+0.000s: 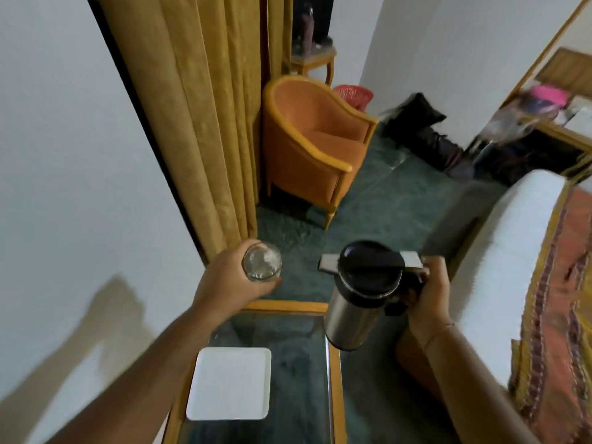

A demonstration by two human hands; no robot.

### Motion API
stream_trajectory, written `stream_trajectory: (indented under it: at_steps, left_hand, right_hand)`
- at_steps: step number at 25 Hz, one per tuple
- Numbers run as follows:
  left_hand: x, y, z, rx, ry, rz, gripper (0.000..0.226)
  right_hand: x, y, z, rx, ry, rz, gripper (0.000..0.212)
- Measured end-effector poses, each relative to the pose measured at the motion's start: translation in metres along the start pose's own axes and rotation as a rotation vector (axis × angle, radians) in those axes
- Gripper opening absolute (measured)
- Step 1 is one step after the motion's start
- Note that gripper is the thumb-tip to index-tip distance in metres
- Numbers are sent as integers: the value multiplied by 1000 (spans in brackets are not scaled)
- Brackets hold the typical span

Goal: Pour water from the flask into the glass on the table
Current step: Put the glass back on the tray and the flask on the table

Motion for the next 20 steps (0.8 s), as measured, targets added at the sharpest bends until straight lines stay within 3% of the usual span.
stream_trajectory:
  at_steps: [4, 9, 11, 14, 16, 20]
  left_hand:
    - [-125, 82, -13, -149, -186, 30, 60]
    - [-280, 169, -50, -263, -381, 150, 72]
    - [-326, 198, -67, -313, -437, 184, 77]
    - [-377, 233, -82, -353, -496, 229, 79]
    - [-395, 252, -86, -373, -505, 263, 78]
    - [-412, 276, -80, -368, -521, 289, 80]
  right_hand:
    - [150, -15, 15, 99, 120, 33, 28]
    - [308, -20, 27, 48, 179, -16, 30]
    - [350, -19, 31, 37, 191, -17, 34]
    - [399, -23, 30, 34, 202, -4, 18]
    - [419, -31, 26, 69, 200, -19, 25]
    - [433, -29, 25, 115, 130, -7, 10]
Point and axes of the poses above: each hand's wrist, its own z-axis towards the middle knuckle, its own y-axis out of the palm, x = y × z, the point moved 5 cm from there along z, towards the middle knuckle, and after that the axes turned 5 degrees about -y, right-handed, at the moved point
